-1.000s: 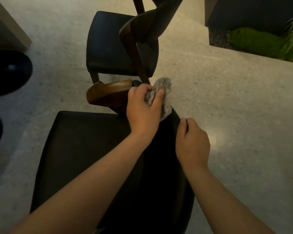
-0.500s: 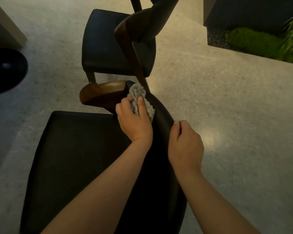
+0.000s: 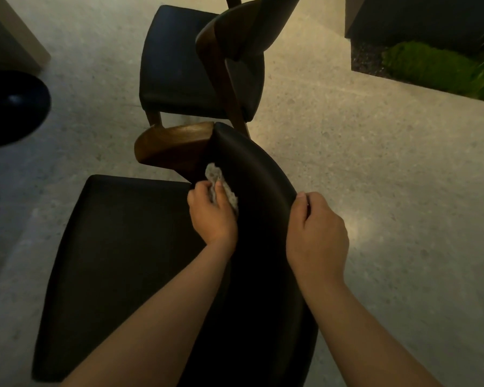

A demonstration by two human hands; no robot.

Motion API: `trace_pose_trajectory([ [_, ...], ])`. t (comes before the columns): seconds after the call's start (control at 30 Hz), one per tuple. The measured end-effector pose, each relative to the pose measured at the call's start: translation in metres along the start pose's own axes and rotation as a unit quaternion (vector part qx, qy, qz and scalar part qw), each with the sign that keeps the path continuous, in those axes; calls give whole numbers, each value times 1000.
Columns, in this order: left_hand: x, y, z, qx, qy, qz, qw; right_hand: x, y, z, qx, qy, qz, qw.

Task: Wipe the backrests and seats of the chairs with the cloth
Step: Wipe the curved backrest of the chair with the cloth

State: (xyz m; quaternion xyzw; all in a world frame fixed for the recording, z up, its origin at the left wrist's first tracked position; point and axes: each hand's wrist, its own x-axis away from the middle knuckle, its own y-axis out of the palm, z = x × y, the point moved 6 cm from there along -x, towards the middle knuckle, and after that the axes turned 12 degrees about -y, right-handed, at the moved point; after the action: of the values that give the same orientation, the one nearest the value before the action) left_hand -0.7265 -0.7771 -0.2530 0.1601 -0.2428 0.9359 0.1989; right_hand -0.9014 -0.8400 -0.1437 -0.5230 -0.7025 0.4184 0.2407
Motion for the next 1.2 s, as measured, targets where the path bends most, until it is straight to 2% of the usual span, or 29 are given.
trace_pose_trajectory([
  [0.2, -22, 7, -47, -21, -39, -55, 997, 0, 3, 3, -6, -3, 6, 1000],
  [0.27, -32, 8, -68, -35, -88, -98, 991, 0, 1, 3, -7, -3, 8, 1000],
  [0.33, -33, 12, -94, -98, -171, -210, 958, -1, 1, 2, -6, -3, 8, 1000],
  [0.37, -29, 12, -105, -154, -196, -267, 931, 0, 0, 2, -3, -3, 7, 1000],
  [0.4, -27, 9, -109, -193, -197, -292, 916, 0, 1, 1, -1, -4, 7, 1000],
  [0.47, -28, -2, -98, -189, -158, -266, 932, 0, 1, 0, 2, -6, 9, 1000],
  [0.53, -29, -15, -70, -130, -111, -210, 963, 0, 1, 0, 6, -6, 10, 1000],
  [0.6, -23, -32, -27, -70, -33, -131, 988, 0, 0, 0, 9, -6, 10, 1000],
  [0.67, -5, -40, 22, -33, 67, -69, 995, 0, -1, -2, 11, -9, 9, 1000],
  [0.8, 26, -27, 89, -25, 205, -66, 976, 0, 0, -2, 22, -10, 2, 1000],
  [0.87, 31, -17, 110, -38, 234, -63, 969, 0, 0, -3, 26, -8, 0, 1000],
  [1.0, 39, -4, 132, 3, 254, -92, 963, 0, 0, -3, 36, -5, -1, 999],
  [1.1, 43, 2, 128, -76, 297, -105, 946, 0, 0, -4, 39, -4, 1, 999],
  [1.2, 35, 4, 122, -200, 339, -59, 917, -1, 1, -3, 43, -4, -2, 999],
])
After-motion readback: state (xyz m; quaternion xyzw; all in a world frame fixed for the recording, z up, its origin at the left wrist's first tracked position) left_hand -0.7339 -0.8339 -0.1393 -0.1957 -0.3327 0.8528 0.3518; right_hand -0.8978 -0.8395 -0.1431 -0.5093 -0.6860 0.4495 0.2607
